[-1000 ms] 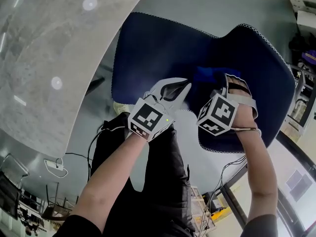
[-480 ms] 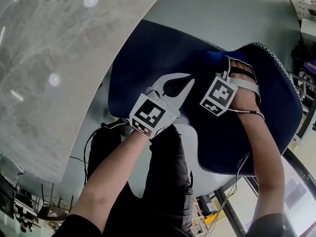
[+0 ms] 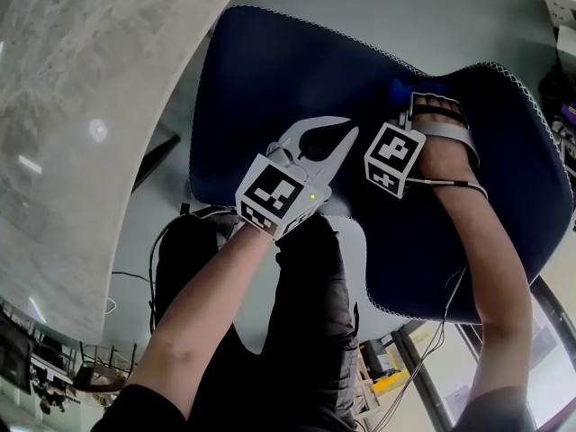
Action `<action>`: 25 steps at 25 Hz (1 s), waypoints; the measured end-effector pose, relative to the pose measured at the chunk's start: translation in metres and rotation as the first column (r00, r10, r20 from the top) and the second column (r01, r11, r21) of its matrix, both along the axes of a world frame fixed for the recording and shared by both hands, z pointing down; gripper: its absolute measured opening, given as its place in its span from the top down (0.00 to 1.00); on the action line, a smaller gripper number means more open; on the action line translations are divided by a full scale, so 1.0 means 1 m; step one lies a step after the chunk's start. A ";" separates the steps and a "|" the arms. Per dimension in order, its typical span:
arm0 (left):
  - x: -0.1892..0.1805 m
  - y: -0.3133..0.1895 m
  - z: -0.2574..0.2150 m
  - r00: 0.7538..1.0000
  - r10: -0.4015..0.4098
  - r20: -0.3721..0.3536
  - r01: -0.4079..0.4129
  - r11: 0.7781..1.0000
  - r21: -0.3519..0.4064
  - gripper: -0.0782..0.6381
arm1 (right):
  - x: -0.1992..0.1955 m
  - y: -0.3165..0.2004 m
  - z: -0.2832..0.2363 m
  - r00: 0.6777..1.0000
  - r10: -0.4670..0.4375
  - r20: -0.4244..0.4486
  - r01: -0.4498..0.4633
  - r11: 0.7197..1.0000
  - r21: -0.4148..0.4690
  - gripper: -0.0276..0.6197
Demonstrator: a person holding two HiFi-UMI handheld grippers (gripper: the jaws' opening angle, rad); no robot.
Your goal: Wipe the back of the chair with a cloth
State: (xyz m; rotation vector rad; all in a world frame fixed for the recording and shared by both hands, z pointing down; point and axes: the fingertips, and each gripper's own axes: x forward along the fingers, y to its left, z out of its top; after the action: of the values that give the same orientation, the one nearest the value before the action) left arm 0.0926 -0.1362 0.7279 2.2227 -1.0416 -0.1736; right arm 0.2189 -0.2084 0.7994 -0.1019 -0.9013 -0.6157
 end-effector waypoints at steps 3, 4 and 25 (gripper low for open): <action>-0.005 0.018 -0.017 1.000 -0.001 0.004 0.001 1.000 0.004 0.88 | -0.001 0.034 -0.013 0.999 0.053 0.004 -0.053 0.997 -0.059 0.86; -0.006 0.019 -0.019 1.000 -0.002 0.005 0.002 1.000 0.002 0.88 | -0.001 0.043 -0.013 0.997 0.074 0.006 -0.074 0.994 -0.083 0.86; -0.011 0.072 -0.008 1.000 0.007 0.022 -0.006 0.999 -0.046 0.88 | 0.017 0.272 0.012 0.962 0.254 -0.104 -0.266 0.771 -0.579 0.86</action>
State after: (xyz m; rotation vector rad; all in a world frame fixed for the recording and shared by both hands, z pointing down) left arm 0.0819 -0.0642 0.7202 2.1909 -1.0405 -0.1212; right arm 0.2357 0.0638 0.8119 -0.5364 -1.0425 -0.0516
